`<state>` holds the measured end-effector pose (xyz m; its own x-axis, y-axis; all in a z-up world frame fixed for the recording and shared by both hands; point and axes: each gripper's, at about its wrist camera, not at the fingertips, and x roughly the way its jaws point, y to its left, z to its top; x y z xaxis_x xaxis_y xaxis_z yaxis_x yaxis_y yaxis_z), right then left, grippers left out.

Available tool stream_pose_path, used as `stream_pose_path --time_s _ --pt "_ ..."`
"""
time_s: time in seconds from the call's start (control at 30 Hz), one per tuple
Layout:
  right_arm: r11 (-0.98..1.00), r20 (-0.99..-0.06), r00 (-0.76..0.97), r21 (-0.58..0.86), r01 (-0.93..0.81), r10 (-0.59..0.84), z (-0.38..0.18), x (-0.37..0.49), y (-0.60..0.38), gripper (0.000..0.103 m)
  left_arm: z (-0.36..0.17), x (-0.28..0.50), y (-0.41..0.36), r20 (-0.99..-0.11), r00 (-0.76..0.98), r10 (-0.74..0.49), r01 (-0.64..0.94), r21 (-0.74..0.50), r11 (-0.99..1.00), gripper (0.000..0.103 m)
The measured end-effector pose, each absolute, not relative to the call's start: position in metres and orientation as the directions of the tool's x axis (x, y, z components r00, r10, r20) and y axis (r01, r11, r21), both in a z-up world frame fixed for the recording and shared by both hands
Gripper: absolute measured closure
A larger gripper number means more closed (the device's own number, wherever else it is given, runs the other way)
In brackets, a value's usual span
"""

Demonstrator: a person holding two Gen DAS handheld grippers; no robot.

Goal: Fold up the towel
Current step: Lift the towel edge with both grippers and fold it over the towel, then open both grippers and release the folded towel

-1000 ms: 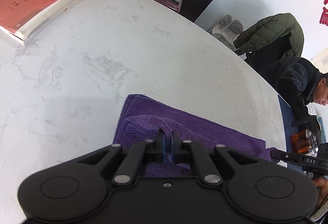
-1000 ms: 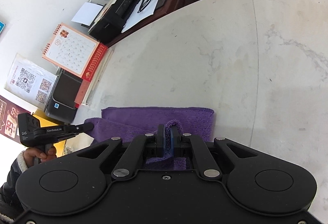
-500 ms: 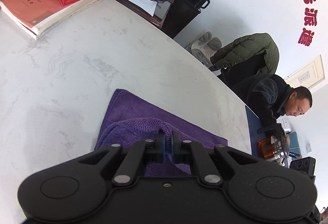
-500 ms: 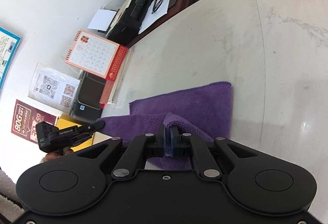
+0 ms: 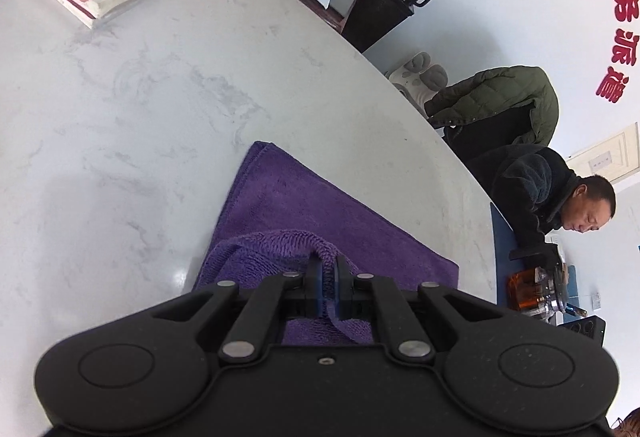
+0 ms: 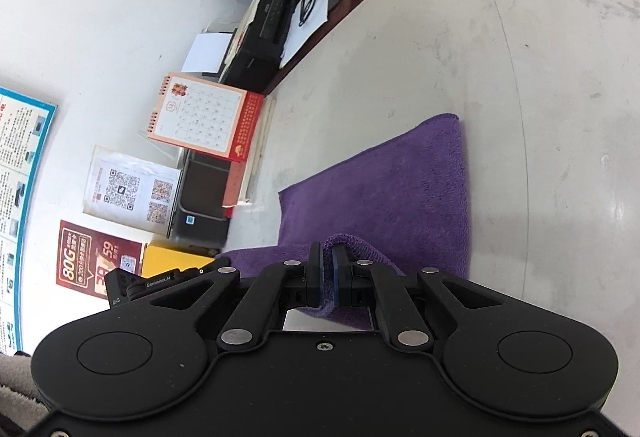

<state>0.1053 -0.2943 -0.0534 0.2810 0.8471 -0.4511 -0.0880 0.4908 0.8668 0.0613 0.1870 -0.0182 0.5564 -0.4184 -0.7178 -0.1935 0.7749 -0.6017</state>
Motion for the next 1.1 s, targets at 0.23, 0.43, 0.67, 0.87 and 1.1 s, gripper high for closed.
stream_pose_path --time_s 0.23,0.43,0.67,0.87,1.1 --pt "0.488 -0.453 0.305 0.872 -0.046 0.838 -0.071 0.132 -0.295 0.099 -0.031 0.090 0.190 -0.710 0.559 -0.427 -0.202 -0.617 0.761 0.098" --pt "0.469 -0.444 0.339 0.883 0.007 0.830 -0.085 0.145 -0.302 0.099 -0.037 0.102 0.190 -0.685 0.592 -0.424 -0.213 -0.641 0.737 0.098" --pt "0.422 -0.422 0.392 0.902 0.092 0.817 -0.105 0.148 -0.308 0.097 -0.043 0.115 0.191 -0.654 0.630 -0.418 -0.224 -0.669 0.709 0.096" --pt "0.381 -0.398 0.450 0.915 0.132 0.800 -0.116 0.151 -0.312 0.096 -0.046 0.121 0.195 -0.626 0.665 -0.407 -0.232 -0.691 0.684 0.095" --pt "0.283 -0.321 0.554 0.946 0.155 0.768 -0.121 0.156 -0.324 0.066 -0.041 0.120 0.201 -0.580 0.722 -0.379 -0.226 -0.714 0.662 0.089"
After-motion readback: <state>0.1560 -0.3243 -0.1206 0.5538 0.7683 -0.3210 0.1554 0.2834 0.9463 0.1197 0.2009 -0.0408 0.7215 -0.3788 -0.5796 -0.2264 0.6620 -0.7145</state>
